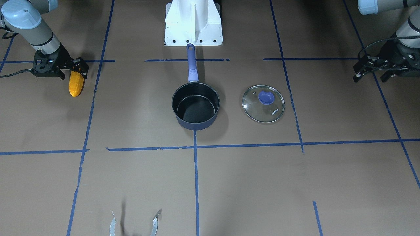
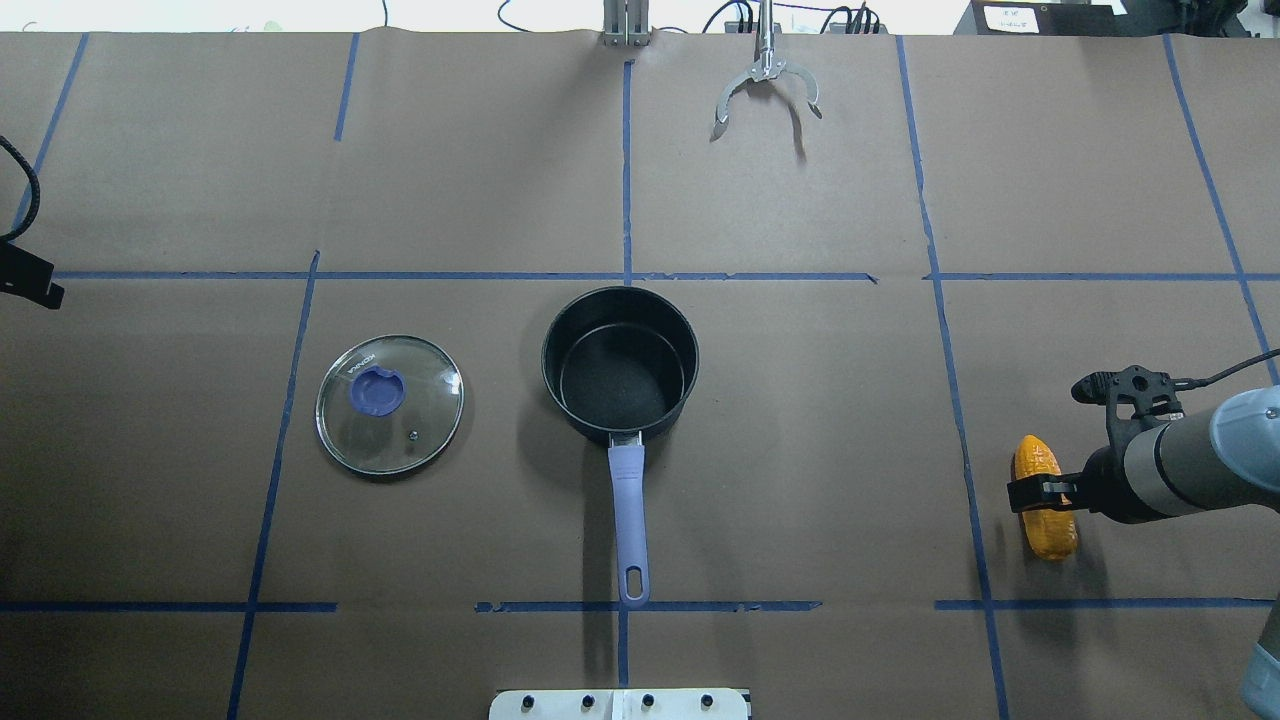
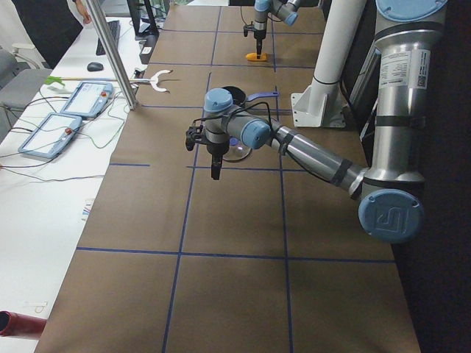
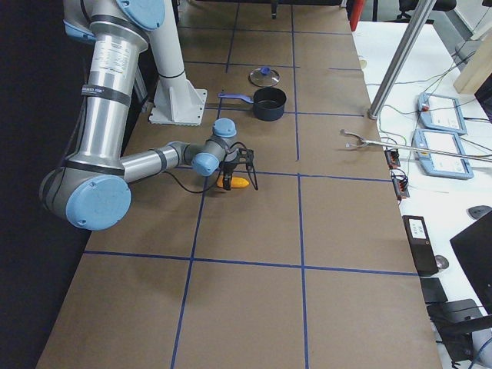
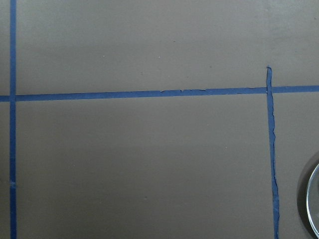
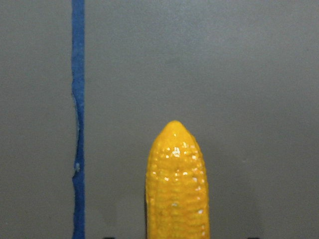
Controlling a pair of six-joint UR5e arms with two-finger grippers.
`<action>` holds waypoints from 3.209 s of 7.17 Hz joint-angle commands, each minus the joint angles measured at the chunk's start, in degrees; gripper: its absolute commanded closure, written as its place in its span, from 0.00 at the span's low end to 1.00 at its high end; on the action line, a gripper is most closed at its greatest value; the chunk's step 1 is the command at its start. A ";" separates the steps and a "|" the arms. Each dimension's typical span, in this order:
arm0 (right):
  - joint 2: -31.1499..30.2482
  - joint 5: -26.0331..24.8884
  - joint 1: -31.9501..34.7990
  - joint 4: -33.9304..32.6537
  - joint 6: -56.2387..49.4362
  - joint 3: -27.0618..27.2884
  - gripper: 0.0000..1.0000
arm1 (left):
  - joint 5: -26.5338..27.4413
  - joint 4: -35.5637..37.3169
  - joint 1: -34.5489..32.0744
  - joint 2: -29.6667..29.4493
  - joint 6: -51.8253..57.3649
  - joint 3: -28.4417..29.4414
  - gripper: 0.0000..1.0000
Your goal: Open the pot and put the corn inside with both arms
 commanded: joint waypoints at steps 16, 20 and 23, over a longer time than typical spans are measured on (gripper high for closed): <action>55.49 -2.29 -4.82 -26.28 17.34 -14.90 1.00 | -4.04 0.38 -10.65 8.57 16.41 -2.50 0.00; 55.93 -3.52 -3.59 -26.02 17.08 -17.52 1.00 | -4.04 0.47 -11.00 8.66 16.23 -3.12 0.00; 57.87 -3.61 -3.33 -26.02 17.08 -20.35 0.51 | -4.65 0.38 -11.00 9.98 15.97 -4.00 0.00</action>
